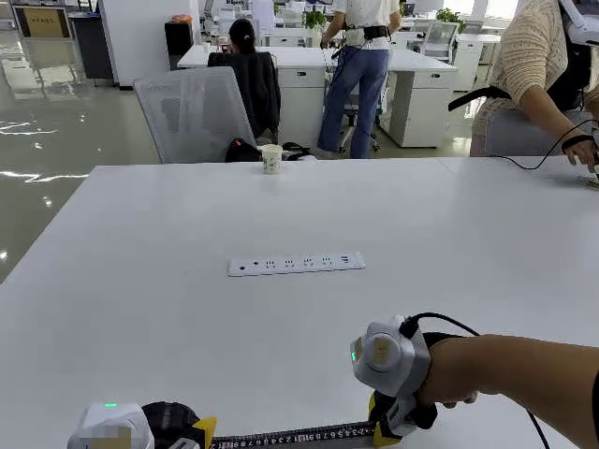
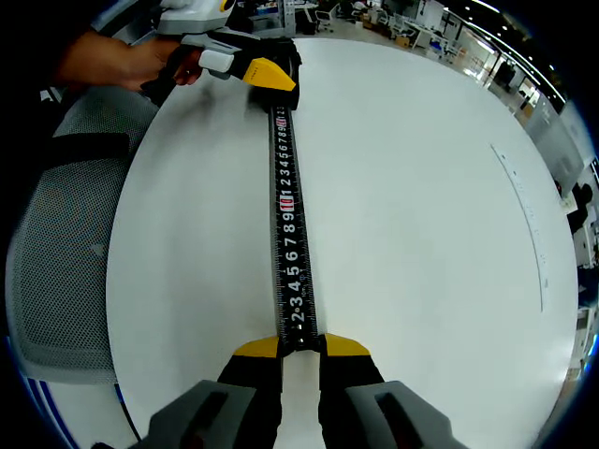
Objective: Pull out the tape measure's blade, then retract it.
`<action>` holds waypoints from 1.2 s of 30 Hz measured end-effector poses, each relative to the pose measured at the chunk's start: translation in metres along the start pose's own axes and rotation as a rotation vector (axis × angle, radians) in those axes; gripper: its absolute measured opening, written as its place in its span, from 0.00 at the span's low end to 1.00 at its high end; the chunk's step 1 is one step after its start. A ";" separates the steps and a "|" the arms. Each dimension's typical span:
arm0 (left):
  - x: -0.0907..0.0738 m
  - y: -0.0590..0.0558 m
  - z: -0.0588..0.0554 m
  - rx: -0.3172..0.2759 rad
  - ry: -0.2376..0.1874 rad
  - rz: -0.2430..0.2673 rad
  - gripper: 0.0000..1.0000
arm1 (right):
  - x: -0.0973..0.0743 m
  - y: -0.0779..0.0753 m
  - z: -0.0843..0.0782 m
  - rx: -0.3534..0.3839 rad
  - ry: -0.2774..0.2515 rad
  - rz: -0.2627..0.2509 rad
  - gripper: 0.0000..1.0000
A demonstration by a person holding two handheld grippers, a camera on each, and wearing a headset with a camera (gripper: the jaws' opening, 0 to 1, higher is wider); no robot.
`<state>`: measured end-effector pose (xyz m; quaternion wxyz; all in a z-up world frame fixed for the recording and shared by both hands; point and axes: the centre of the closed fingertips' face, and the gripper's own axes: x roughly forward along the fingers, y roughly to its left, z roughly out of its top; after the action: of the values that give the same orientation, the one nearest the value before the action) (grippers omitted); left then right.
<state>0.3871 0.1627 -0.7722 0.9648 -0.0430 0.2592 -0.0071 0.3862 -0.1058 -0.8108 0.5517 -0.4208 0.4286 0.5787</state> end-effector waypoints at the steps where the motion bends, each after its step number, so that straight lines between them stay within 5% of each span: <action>1: 0.001 0.000 0.000 0.006 0.005 0.003 0.64 | 0.000 0.000 0.000 -0.001 -0.001 0.000 0.11; 36: -0.001 0.001 -0.006 0.020 0.045 0.001 0.63 | 0.002 -0.001 0.006 0.029 0.022 -0.024 0.11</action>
<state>0.3837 0.1629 -0.7768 0.9592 -0.0331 0.2806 -0.0104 0.3868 -0.0990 -0.8111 0.5601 -0.4240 0.4379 0.5610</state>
